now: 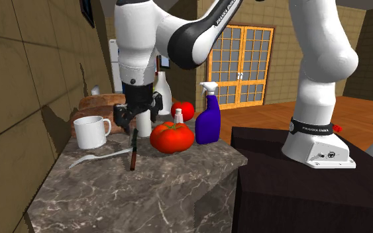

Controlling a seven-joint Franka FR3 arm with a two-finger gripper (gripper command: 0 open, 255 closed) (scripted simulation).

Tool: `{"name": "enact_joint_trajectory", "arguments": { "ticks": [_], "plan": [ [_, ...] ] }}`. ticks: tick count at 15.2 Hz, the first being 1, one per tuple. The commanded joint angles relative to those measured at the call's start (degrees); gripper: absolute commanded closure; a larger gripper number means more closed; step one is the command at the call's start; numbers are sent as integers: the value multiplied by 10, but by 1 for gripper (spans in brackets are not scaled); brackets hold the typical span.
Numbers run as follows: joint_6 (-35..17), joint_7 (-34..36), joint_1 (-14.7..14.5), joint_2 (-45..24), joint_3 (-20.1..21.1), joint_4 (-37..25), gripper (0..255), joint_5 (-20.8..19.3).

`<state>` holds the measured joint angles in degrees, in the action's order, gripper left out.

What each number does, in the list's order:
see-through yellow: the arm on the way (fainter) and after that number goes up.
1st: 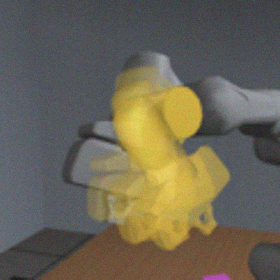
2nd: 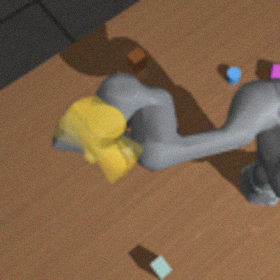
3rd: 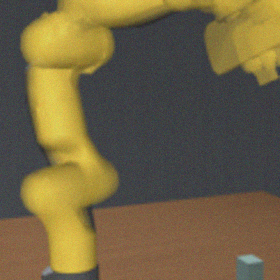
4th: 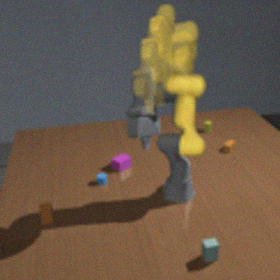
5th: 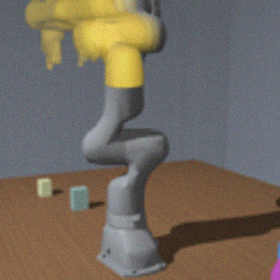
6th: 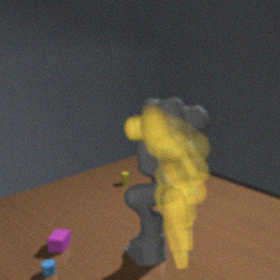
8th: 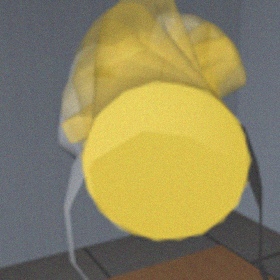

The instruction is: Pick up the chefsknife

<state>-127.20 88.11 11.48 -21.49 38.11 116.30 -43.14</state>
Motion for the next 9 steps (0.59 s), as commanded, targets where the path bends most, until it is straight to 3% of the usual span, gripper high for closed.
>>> {"name": "enact_joint_trajectory", "arguments": {
  "ticks": [1, 2, 9],
  "plan": [
    [20, 45, -29, -55, -26, -49, 0, -38],
    [29, 62, -42, -78, -39, -73, 0, -51],
    [8, 87, -55, -111, -57, -75, 0, -80]
  ]
}}
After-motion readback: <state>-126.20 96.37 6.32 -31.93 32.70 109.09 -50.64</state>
